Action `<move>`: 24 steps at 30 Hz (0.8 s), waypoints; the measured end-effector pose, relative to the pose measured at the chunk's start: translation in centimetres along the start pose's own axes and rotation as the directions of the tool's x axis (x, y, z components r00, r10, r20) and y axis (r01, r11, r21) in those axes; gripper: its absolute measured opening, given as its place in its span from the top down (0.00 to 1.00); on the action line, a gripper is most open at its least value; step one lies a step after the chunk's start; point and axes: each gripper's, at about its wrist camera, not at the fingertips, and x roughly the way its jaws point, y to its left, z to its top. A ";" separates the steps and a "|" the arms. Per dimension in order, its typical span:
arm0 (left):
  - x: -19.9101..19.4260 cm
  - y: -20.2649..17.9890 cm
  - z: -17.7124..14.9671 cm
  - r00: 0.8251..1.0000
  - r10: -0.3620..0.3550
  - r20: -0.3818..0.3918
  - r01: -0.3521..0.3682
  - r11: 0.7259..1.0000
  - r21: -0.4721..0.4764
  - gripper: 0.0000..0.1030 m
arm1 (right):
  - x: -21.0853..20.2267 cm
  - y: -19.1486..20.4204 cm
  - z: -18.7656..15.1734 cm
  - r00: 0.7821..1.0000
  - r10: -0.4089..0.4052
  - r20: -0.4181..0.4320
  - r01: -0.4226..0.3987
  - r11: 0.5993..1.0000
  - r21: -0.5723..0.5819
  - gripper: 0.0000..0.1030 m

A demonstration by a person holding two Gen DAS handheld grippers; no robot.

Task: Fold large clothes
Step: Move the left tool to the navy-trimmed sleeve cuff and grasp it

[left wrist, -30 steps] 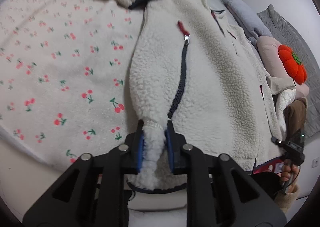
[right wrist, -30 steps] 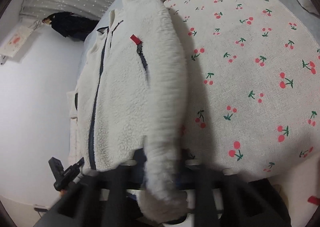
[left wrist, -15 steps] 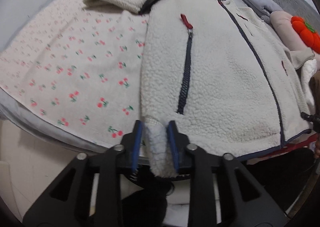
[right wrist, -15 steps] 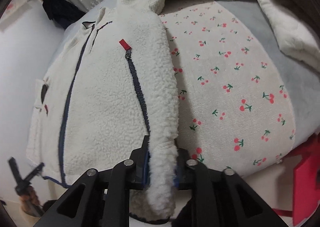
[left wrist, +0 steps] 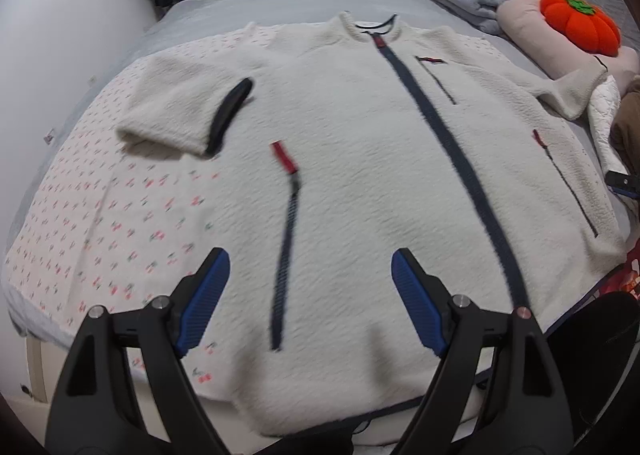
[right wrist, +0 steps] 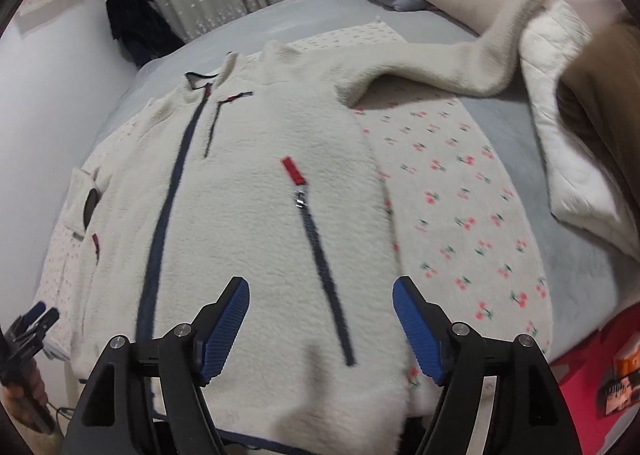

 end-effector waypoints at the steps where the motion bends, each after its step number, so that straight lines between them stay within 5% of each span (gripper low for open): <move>1: 0.1 -0.4 0.4 1.000 -0.003 -0.001 0.003 1.000 0.010 0.19 | 0.2 0.8 0.5 1.000 0.010 -0.002 -0.010 1.000 -0.013 0.26; 12: 4.2 -1.4 7.8 0.999 0.045 -0.019 -0.044 0.999 0.031 0.19 | 2.8 8.7 6.8 1.000 0.007 0.018 -0.005 0.992 -0.127 0.17; 16: 5.5 2.7 9.5 0.991 0.136 -0.007 -0.137 0.990 -0.019 0.19 | 5.4 10.7 9.0 1.000 0.002 0.013 -0.001 0.990 -0.143 0.16; 20: 6.0 8.0 9.7 0.962 0.254 0.101 -0.252 0.967 -0.027 0.19 | 9.3 11.2 10.0 1.000 0.010 0.008 -0.009 0.990 -0.142 0.15; 22: 7.0 9.9 9.4 0.950 0.277 0.143 -0.281 0.960 0.006 0.19 | 11.5 11.2 9.7 1.000 0.000 -0.018 -0.002 0.990 -0.138 0.15; 24: 8.6 11.4 9.0 0.959 0.244 0.142 -0.253 0.967 0.044 0.19 | 13.1 11.1 9.3 0.999 0.008 -0.047 -0.014 0.990 -0.139 0.15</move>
